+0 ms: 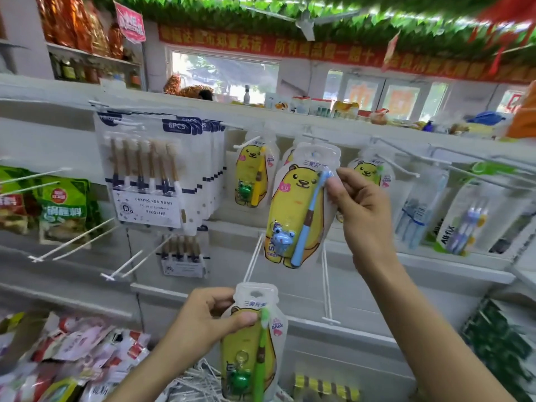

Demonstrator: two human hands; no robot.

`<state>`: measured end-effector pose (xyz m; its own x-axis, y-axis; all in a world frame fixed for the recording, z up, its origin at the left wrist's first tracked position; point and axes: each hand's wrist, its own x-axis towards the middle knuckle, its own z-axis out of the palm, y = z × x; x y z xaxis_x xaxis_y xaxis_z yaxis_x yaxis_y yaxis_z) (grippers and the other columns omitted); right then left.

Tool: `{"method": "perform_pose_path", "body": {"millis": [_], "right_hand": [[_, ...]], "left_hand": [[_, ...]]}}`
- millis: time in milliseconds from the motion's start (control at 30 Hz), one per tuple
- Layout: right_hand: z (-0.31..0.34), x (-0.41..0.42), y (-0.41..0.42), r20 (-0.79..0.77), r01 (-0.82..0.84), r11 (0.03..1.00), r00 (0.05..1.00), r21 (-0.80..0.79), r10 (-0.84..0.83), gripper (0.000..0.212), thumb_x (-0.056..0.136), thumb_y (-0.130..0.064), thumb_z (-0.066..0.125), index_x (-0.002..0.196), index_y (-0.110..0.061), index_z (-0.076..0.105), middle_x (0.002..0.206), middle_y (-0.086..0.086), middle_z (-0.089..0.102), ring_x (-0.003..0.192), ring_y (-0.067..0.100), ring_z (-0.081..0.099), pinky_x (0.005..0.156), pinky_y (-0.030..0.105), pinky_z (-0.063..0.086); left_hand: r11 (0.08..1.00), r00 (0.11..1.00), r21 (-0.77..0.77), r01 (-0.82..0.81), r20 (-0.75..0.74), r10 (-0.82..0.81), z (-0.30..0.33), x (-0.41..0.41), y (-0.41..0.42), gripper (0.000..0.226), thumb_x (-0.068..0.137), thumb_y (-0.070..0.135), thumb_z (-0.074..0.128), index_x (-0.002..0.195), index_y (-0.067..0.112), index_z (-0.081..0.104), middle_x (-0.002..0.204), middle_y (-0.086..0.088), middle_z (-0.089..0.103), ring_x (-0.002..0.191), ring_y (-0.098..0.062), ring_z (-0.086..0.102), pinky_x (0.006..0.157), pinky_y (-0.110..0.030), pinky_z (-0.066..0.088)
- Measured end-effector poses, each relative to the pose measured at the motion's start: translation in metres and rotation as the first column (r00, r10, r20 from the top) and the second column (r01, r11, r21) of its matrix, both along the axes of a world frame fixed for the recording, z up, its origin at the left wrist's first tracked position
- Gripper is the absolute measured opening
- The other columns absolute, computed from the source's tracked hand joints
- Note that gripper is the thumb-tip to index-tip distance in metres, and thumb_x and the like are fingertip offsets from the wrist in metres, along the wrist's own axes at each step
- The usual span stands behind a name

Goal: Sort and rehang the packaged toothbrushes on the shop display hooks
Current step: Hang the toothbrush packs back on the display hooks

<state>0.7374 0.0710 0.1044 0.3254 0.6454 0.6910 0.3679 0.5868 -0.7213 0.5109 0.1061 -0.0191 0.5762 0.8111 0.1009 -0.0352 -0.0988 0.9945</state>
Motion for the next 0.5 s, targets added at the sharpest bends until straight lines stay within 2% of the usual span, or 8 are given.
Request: {"method": "perform_pose_path", "body": {"millis": [100, 333, 500], "right_hand": [[0.002, -0.002, 0.004, -0.006, 0.034, 0.999, 0.999, -0.017, -0.034, 0.020, 0.102, -0.010, 0.054, 0.105, -0.018, 0.072, 0.095, -0.006, 0.077, 0.091, 0.010, 0.071, 0.080, 0.023, 0.056], [0.002, 0.004, 0.025, -0.026, 0.099, 0.993, 0.995, -0.069, -0.101, 0.019, 0.102, -0.012, 0.054, 0.109, -0.013, 0.072, 0.093, -0.007, 0.077, 0.089, 0.007, 0.071, 0.076, 0.018, 0.053], [0.003, 0.021, 0.064, -0.023, 0.165, 0.978, 0.985, -0.124, -0.169, 0.018, 0.103, -0.011, 0.053, 0.107, -0.009, 0.070, 0.066, -0.022, 0.068, 0.058, -0.008, 0.057, 0.052, 0.005, 0.039]], "left_hand": [[0.999, 0.999, -0.001, 0.034, 0.011, -0.034, 0.002, 0.001, 0.006, 0.025, 0.068, 0.013, 0.080, 0.092, 0.020, 0.082, 0.091, -0.008, 0.079, 0.076, -0.005, 0.070, 0.063, -0.017, 0.052], [0.998, 0.998, -0.020, 0.061, 0.036, -0.061, 0.001, 0.001, 0.015, 0.021, 0.066, 0.012, 0.080, 0.087, 0.012, 0.082, 0.082, -0.007, 0.078, 0.066, -0.003, 0.067, 0.056, -0.014, 0.048], [0.998, 0.998, -0.019, 0.057, 0.030, -0.056, 0.003, -0.001, 0.021, 0.020, 0.066, 0.013, 0.079, 0.082, 0.024, 0.083, 0.081, -0.004, 0.078, 0.071, -0.003, 0.069, 0.059, -0.014, 0.050]]}}
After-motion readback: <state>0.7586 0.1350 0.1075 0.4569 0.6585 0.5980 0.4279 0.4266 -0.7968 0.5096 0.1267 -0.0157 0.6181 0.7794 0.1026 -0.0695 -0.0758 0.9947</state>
